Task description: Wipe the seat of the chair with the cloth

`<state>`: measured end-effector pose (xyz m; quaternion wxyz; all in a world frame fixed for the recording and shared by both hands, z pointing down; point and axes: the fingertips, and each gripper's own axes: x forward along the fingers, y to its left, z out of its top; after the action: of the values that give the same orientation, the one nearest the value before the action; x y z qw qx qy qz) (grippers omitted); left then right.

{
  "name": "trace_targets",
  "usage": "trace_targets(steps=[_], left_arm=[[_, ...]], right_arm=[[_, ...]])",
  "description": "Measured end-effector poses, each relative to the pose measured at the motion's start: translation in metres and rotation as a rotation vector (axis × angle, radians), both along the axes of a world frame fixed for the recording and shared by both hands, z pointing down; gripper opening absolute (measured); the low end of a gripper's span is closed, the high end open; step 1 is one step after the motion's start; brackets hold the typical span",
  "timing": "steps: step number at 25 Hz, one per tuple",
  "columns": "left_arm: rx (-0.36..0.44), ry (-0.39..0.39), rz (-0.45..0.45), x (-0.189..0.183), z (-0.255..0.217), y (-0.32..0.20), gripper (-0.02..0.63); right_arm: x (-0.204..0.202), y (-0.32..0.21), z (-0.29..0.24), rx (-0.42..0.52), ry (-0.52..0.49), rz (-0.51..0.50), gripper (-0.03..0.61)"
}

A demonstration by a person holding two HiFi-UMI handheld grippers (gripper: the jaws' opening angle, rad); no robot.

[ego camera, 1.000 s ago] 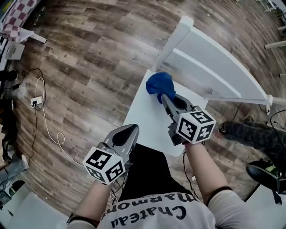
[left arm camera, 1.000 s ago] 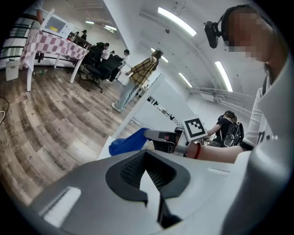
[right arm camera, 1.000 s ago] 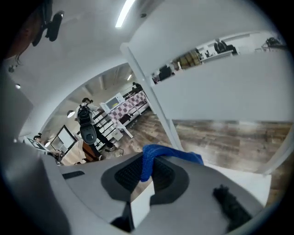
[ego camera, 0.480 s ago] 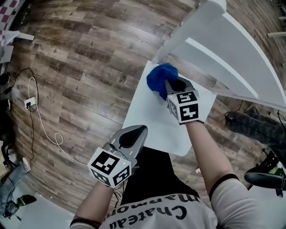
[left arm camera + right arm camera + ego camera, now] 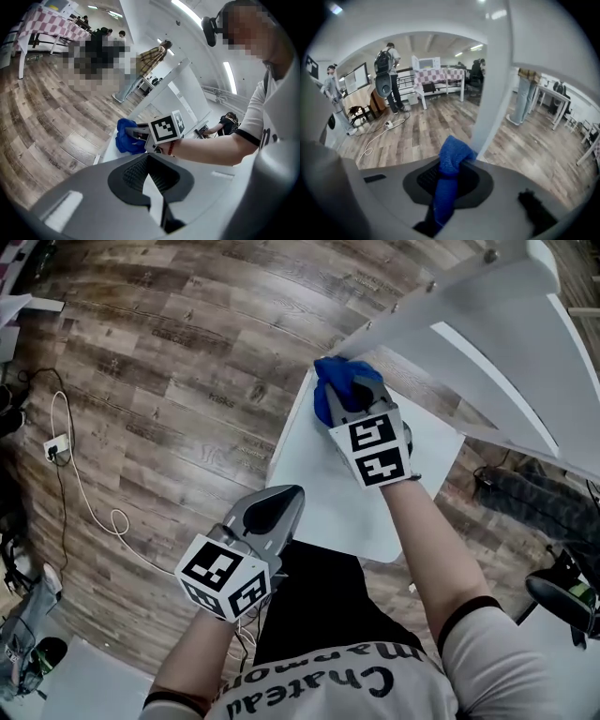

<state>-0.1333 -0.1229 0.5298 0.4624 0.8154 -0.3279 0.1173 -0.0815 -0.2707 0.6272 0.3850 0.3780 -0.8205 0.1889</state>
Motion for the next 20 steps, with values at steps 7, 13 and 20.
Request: trace_targets(steps=[7,13,20], left_arm=[[-0.018,-0.002,0.004,-0.001,0.009,-0.003,0.008],[-0.035,-0.001,0.061,0.023,0.014,-0.001,0.008],[-0.025,-0.017,0.14,0.064,0.017,0.005,0.008]], right_arm=[[-0.011,0.0,0.028,0.096,0.102,-0.082,0.046],[0.015,0.004,0.029,0.11,0.064,0.055,0.044],[0.081,0.025,0.029,0.043,-0.018,0.244,0.043]])
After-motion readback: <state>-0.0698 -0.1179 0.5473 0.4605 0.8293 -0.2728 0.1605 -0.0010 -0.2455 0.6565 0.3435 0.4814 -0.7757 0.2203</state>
